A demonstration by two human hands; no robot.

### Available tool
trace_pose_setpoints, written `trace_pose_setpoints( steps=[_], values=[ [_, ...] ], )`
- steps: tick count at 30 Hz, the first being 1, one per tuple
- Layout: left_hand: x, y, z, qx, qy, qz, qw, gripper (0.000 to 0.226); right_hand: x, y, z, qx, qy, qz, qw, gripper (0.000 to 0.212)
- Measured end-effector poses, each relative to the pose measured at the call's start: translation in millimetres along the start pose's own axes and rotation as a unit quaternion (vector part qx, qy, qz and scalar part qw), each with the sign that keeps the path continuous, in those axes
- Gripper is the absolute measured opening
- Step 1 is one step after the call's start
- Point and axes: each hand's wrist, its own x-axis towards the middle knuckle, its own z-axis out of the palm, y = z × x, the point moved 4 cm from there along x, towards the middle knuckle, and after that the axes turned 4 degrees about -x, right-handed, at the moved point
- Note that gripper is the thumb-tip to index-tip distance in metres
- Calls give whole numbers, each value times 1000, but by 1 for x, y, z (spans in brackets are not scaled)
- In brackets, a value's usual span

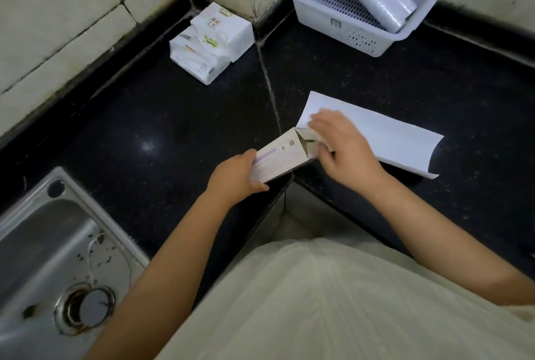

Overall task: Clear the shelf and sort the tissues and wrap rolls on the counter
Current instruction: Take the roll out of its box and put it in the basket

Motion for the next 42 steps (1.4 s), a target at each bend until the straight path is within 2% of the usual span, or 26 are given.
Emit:
trace_pose_setpoints(
  steps=[2,3,6,11,17,21,32,35,36,39,42],
  values=[
    [0,2,1,-2,4,7,1000,57,2,-7,9,35,-90,1,995,40],
    [0,1,1,-9,7,7,1000,56,2,-5,12,48,-104,18,993,42],
    [-1,-1,1,-34,15,1,999,57,-1,1,6,66,-86,72,991,42],
    [-2,-3,0,-50,25,1,998,61,-16,1,-1,97,-116,83,985,22],
    [-6,-3,1,-53,24,13,998,63,-5,3,7,110,-170,135,970,31],
    [-4,-8,-2,-56,12,4,998,61,2,2,4,109,-118,172,972,38],
    [-2,-7,-2,-50,7,23,998,61,17,3,11,109,-156,161,968,41],
    [-2,-9,-2,-59,4,19,998,66,16,7,-1,116,-127,157,973,31],
    [-2,-9,-2,-58,3,20,998,67,16,8,-3,101,-134,157,973,32],
    [-1,-10,-1,-54,2,24,998,65,15,7,2,34,-230,158,960,52],
    [-2,-9,-1,-52,4,24,998,64,16,5,8,-1,-266,175,948,51]
  ],
)
